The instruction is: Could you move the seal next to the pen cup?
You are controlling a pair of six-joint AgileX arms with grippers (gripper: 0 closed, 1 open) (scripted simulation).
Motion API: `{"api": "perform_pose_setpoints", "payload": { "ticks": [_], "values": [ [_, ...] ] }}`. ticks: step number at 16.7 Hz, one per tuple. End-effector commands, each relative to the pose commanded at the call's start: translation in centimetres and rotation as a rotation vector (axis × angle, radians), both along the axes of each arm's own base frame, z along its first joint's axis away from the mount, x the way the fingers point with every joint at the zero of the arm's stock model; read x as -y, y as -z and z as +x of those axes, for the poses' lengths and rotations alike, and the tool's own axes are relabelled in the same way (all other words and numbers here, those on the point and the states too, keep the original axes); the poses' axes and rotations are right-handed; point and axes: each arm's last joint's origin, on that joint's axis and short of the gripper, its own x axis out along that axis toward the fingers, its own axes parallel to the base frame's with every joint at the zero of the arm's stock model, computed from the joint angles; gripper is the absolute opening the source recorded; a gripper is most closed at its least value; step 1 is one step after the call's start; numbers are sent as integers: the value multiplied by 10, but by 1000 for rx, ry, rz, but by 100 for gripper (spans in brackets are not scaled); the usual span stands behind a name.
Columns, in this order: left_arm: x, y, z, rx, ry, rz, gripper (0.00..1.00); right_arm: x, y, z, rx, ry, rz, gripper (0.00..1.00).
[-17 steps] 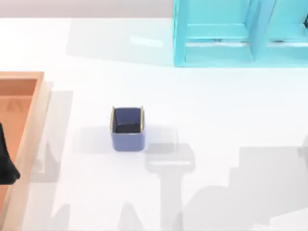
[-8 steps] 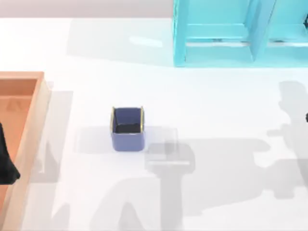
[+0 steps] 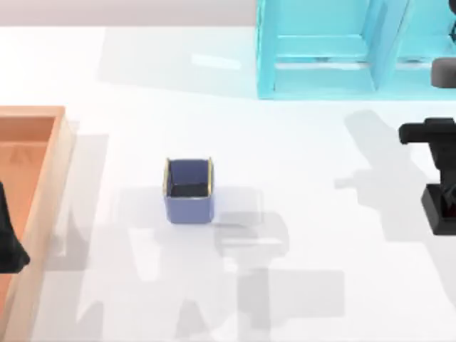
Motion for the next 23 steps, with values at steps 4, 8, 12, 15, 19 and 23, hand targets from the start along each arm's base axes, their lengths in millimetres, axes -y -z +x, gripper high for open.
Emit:
{"api": "perform_pose_setpoints", "payload": {
  "ticks": [4, 8, 12, 15, 19, 23],
  "values": [
    [0, 0, 0, 0, 0, 0, 100, 1, 1, 1, -4, 5, 1, 0],
    [0, 0, 0, 0, 0, 0, 100, -18, 3, 15, 6, 7, -5, 0],
    [0, 0, 0, 0, 0, 0, 100, -81, 18, 52, 30, 3, -15, 0],
    [0, 0, 0, 0, 0, 0, 100, -140, 44, 72, 48, 0, -20, 0],
    [0, 0, 0, 0, 0, 0, 100, -198, 69, 76, 91, -1, -7, 0],
    [0, 0, 0, 0, 0, 0, 100, -207, 73, 75, 99, -1, -4, 0]
  ]
}}
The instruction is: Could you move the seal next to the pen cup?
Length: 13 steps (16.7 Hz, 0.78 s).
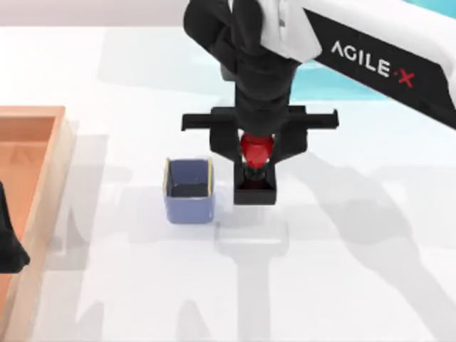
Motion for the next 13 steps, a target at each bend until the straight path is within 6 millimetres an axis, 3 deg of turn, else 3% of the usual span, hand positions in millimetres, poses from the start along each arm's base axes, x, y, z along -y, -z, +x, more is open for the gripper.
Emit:
{"api": "perform_pose_setpoints", "payload": {
  "ticks": [11, 13],
  "values": [
    [0, 0, 0, 0, 0, 0, 100, 0, 15, 1, 0, 0, 0, 0],
    [0, 0, 0, 0, 0, 0, 100, 0, 15, 1, 0, 0, 0, 15]
  ]
}}
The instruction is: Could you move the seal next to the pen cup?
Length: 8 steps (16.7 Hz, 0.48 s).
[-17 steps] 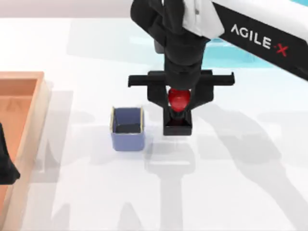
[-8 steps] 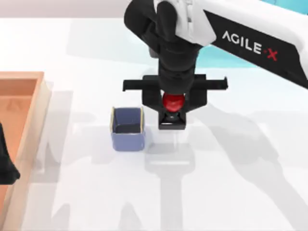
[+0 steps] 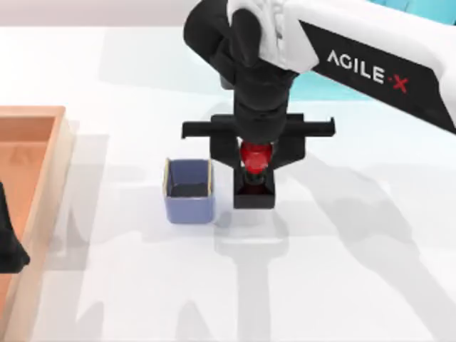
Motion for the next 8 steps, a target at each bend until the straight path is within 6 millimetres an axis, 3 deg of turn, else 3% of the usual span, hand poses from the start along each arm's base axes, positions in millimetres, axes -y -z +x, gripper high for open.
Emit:
{"api": "perform_pose_setpoints", "payload": {
  "ticks": [8],
  "values": [
    [0, 0, 0, 0, 0, 0, 100, 0, 0, 0, 0, 0, 0, 75]
  ]
}}
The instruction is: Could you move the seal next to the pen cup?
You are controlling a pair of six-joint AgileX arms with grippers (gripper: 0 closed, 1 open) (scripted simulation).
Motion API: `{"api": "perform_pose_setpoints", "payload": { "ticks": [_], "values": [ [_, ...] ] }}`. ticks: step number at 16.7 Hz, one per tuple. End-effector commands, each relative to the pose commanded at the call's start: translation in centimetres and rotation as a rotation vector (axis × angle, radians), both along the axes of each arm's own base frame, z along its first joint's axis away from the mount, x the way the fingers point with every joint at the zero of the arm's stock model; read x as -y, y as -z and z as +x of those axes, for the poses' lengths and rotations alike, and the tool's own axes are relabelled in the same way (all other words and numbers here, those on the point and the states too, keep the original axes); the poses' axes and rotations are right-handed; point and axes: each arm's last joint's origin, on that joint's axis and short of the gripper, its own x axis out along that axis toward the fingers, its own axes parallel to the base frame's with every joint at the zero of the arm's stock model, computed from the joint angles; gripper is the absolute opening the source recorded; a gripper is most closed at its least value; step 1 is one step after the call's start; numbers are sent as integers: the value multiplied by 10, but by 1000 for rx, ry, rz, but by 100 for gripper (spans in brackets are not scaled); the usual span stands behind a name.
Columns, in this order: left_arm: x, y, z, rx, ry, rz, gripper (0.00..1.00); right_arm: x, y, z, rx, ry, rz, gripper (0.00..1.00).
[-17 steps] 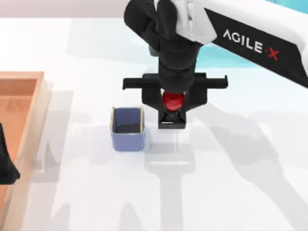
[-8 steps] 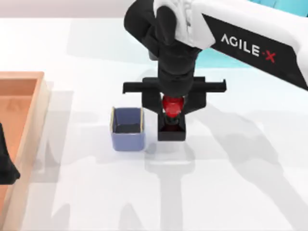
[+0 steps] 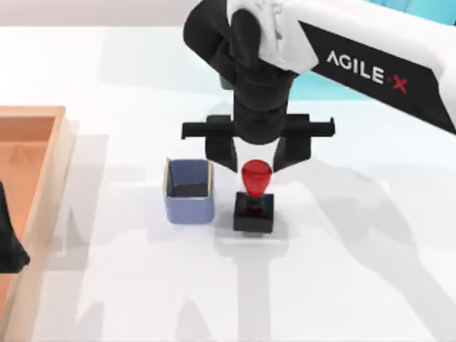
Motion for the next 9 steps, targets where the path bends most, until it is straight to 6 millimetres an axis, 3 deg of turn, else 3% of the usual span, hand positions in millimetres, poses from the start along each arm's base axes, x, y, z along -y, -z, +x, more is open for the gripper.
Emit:
{"api": "perform_pose_setpoints", "payload": {
  "ticks": [3, 9],
  "values": [
    [0, 0, 0, 0, 0, 0, 100, 0, 0, 0, 0, 0, 0, 98],
    [0, 0, 0, 0, 0, 0, 100, 0, 0, 0, 0, 0, 0, 100]
  ]
}}
